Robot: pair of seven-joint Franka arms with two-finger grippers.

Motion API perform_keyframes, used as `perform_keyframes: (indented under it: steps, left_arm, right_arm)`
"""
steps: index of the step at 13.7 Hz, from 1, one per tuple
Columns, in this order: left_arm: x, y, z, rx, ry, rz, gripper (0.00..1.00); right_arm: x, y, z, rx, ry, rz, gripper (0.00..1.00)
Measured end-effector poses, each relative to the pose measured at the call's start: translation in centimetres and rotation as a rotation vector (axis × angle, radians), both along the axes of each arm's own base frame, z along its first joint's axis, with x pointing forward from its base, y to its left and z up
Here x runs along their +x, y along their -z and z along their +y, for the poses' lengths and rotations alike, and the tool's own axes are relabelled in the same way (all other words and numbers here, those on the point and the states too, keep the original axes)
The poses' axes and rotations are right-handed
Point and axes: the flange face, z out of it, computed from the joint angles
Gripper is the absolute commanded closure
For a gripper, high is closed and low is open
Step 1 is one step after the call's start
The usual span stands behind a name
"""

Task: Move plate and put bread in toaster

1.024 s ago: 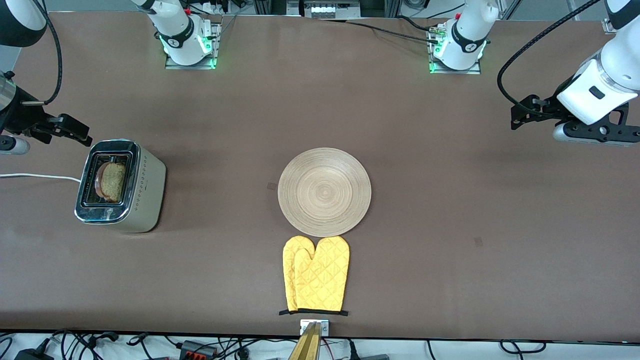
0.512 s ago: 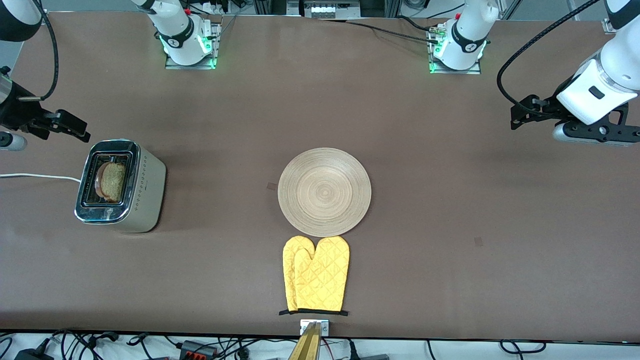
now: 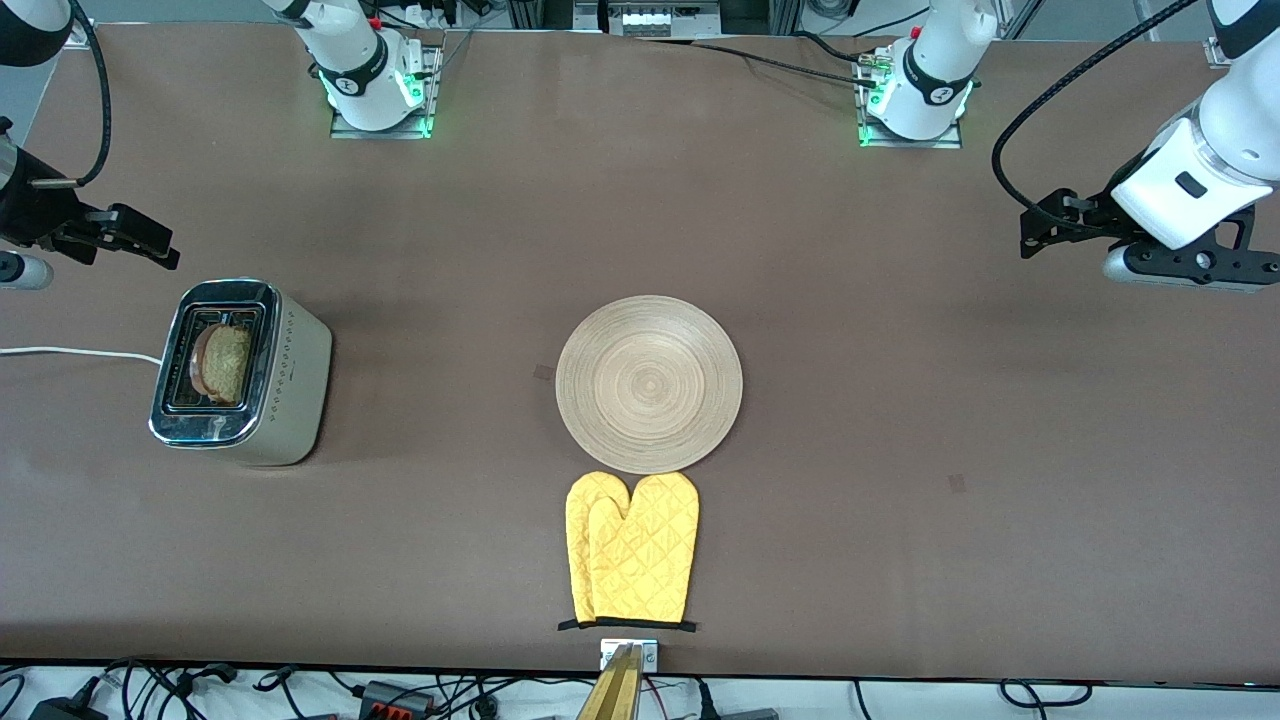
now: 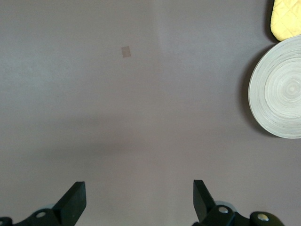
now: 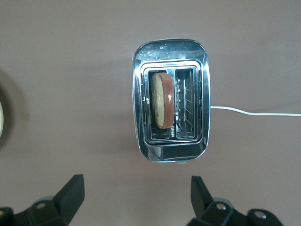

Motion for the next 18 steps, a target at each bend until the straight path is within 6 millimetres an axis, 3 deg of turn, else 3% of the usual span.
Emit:
perform_keyframes:
  steps: [18]
  left_arm:
    - [-0.08,0.04,-0.12,0.001,0.002,0.006,0.00]
  right_arm:
    - [-0.01,0.04,0.11,0.001,-0.018,0.002,0.00]
